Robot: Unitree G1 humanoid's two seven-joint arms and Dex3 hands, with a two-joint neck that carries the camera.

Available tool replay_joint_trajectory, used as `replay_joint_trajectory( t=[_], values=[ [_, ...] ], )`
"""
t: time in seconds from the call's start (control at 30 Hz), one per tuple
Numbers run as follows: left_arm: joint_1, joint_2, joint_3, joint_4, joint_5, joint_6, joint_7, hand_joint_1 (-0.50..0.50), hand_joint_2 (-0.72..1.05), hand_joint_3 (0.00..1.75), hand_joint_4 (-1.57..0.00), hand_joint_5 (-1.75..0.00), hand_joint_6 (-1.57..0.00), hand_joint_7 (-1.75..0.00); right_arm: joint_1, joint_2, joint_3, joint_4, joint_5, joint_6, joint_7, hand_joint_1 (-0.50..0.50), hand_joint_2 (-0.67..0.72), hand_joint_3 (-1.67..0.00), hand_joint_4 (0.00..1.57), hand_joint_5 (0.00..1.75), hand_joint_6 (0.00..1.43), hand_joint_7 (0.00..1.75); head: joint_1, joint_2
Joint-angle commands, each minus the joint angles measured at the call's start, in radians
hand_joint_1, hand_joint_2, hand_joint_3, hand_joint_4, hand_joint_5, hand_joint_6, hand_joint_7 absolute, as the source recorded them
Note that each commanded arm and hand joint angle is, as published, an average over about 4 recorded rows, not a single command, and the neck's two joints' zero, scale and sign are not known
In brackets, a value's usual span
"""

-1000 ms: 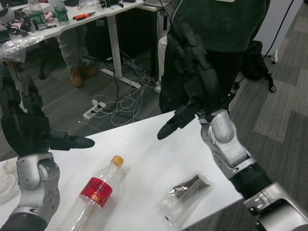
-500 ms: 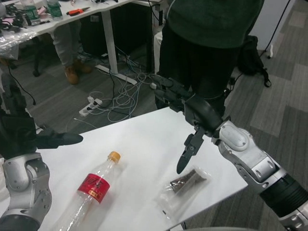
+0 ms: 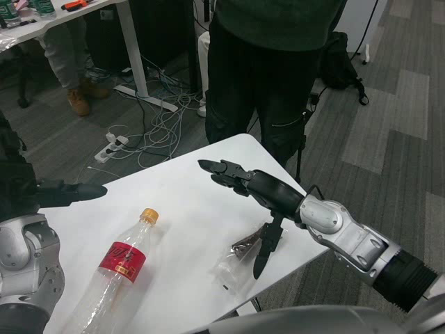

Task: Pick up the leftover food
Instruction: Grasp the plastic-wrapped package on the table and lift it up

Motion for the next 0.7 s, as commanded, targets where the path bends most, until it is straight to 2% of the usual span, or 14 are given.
replay_joint_trajectory(
  t=[0.03, 0.23, 0.3, 0.43, 0.57, 0.7],
  values=[
    [-0.012, 0.011, 0.003, 0.004, -0.005, 0.003, -0.001, -0.5, -0.28, 0.0, -0.19, 0.0, 0.0, 0.0, 0.006, 0.008, -0.005, 0.044, -0.043, -0.054, 0.017, -0.29, 0.01, -0.08, 0.0, 0.0, 0.0, 0.0, -0.003, -0.009],
    [-0.013, 0.01, 0.003, 0.01, -0.005, 0.005, -0.002, -0.5, -0.28, 0.0, -0.19, 0.0, 0.0, 0.0, 0.006, 0.026, -0.031, 0.11, -0.127, -0.113, 0.04, -0.29, -0.13, -0.08, 0.0, 0.0, 0.0, 0.0, -0.008, -0.032],
    [-0.014, 0.01, 0.0, 0.017, -0.005, 0.006, -0.003, -0.5, -0.28, 0.0, -0.19, 0.0, 0.0, 0.0, 0.003, 0.041, -0.043, 0.156, -0.166, -0.178, 0.041, -0.29, -0.22, -0.12, 0.0, 0.0, 0.0, 0.0, -0.007, -0.04],
    [-0.016, 0.01, -0.003, 0.024, -0.005, 0.008, -0.003, -0.5, -0.28, 0.0, -0.21, 0.0, 0.0, 0.0, -0.01, 0.066, -0.059, 0.222, -0.233, -0.275, 0.039, -0.29, -0.4, -0.32, 0.0, 0.0, 0.0, 0.0, -0.01, -0.053],
    [-0.02, 0.009, -0.005, 0.027, -0.005, 0.01, -0.005, -0.5, -0.28, 0.0, -0.22, 0.0, 0.0, 0.0, -0.037, 0.084, -0.071, 0.303, -0.294, -0.375, 0.038, -0.29, -0.46, -0.48, 0.0, 0.0, 0.0, 0.0, -0.012, -0.063],
    [-0.02, 0.008, -0.006, 0.027, -0.005, 0.01, -0.009, -0.5, -0.28, 0.0, -0.22, 0.0, 0.0, 0.0, -0.041, 0.084, -0.096, 0.347, -0.357, -0.423, 0.038, -0.29, -0.51, -0.63, 0.02, 0.0, 0.0, 0.0, -0.013, -0.075]
  ],
)
